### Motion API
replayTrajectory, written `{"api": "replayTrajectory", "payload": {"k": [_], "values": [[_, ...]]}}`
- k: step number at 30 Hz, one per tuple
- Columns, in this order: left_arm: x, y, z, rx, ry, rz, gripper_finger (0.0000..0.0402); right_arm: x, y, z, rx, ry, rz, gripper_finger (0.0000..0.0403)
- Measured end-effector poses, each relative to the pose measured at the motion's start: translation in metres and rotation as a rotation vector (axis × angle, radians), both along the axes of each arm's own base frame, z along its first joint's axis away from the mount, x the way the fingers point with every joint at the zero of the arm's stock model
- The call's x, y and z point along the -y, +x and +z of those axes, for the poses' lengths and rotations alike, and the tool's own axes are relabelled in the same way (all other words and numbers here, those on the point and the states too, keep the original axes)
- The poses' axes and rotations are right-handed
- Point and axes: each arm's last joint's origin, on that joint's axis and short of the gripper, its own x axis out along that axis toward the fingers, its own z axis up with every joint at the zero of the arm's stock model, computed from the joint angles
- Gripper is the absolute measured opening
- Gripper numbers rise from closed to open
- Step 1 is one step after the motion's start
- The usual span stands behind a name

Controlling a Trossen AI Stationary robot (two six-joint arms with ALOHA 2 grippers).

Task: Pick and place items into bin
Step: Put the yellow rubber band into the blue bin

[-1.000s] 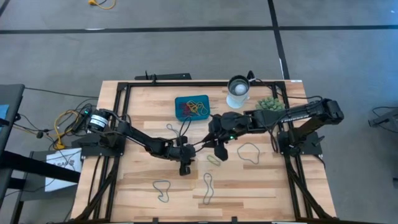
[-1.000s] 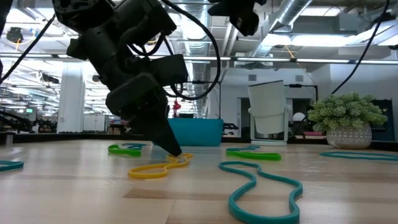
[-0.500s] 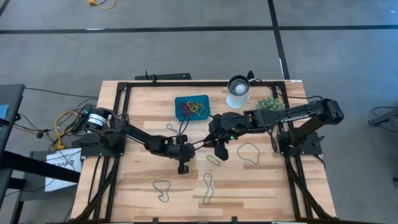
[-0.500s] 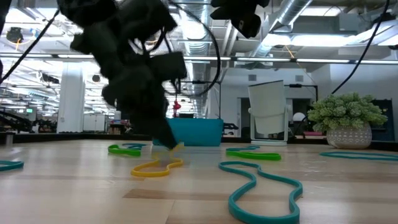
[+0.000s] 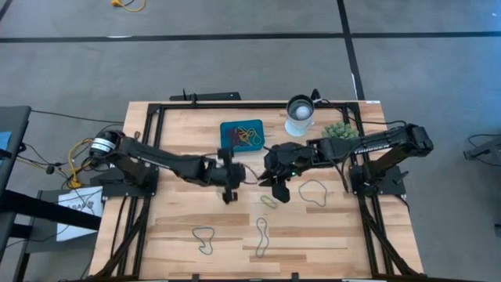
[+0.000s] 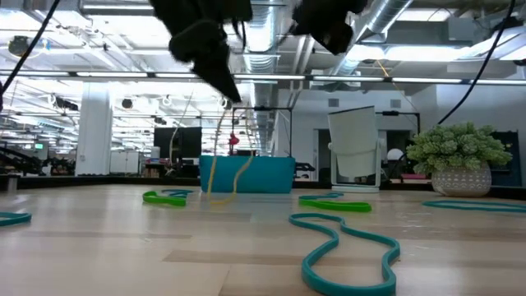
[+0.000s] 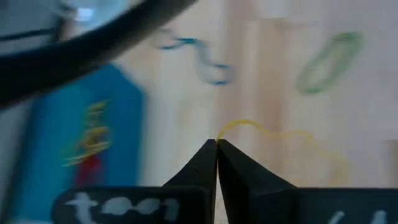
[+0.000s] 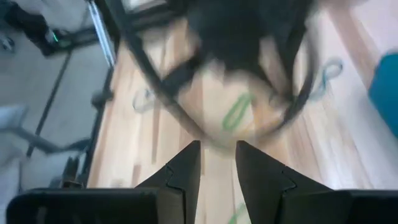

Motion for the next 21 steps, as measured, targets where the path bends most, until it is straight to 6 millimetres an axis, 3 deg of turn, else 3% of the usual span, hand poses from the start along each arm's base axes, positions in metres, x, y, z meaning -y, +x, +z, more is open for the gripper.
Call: {"api": "replayTrajectory", "payload": {"k": [3, 10, 21], "values": [[-0.016, 0.001, 0.027, 0.038, 0.093, 0.029, 0.0, -0.008, -0.005, -0.006, -0.069, 0.008, 0.011, 0.0095], [-0.068, 0.008, 0.063, 0.065, 0.181, 0.068, 0.0, -0.031, -0.016, -0.012, -0.153, -0.051, -0.091, 0.0095], [-0.138, 0.002, 0.059, 0.035, 0.107, 0.177, 0.0, -0.066, -0.034, -0.016, -0.2, -0.103, -0.118, 0.0095]]}}
